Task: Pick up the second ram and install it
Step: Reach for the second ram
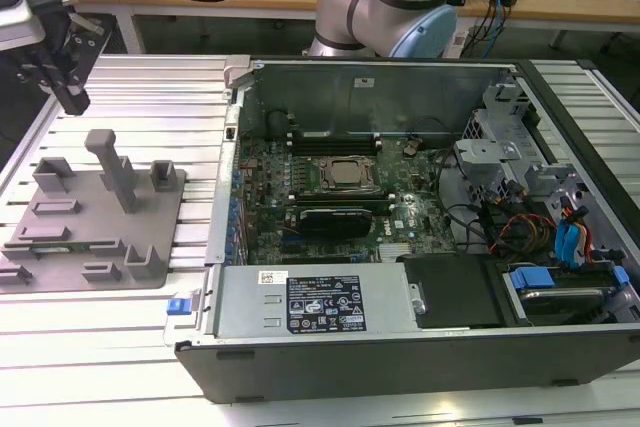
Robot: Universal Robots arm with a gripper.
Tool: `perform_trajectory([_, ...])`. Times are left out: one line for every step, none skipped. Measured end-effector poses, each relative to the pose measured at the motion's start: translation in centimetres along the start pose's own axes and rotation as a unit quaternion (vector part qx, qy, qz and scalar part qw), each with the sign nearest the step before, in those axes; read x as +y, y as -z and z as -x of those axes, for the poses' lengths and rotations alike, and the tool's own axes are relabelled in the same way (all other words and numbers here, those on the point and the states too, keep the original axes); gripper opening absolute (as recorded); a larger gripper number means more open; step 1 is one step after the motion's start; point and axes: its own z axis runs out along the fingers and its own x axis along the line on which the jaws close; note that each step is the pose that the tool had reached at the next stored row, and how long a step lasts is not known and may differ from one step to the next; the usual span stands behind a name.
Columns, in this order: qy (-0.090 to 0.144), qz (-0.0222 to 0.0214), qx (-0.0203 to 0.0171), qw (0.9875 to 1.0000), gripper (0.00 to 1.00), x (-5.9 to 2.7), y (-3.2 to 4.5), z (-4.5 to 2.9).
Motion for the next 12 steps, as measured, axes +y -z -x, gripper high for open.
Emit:
perform_trajectory([0.0, 0.0001, -0.0001, 1.0, 0.08, -0.07, -0.17, -0.2])
perform_trajectory([0.0, 0.0, 0.0, 1.0, 0.08, -0.17, -0.37, -0.39])
perform_trajectory([0.0, 0.0, 0.0, 1.0, 0.08, -0.24, -0.57, -0.59])
perform_trajectory([0.0, 0.0001, 0.0, 1.0, 0.08, -0.26, -0.63, -0.65])
perform_trajectory([0.0, 0.0, 0.0, 1.0, 0.08, -0.29, -0.68, -0.71])
perform_trajectory([0.0, 0.0, 0.0, 1.0, 0.08, -0.32, -0.78, -0.84])
perform_trajectory([0.0, 0.0, 0.0, 1.0, 0.08, -0.35, -0.87, -0.93])
perform_trajectory([0.0, 0.0, 0.0, 1.0, 0.08, -0.36, -0.94, -1.03])
perform_trajectory([0.0, -0.0001, 0.0001, 1.0, 0.08, -0.38, -0.97, -1.13])
perform_trajectory([0.0, 0.0, 0.0, 1.0, 0.08, -0.4, -1.02, -1.2])
perform_trajectory([0.0, 0.0, 0.0, 1.0, 0.08, -0.45, -1.15, -1.41])
perform_trajectory([0.0, 0.0, 0.0, 1.0, 0.08, -0.55, -1.27, -1.55])
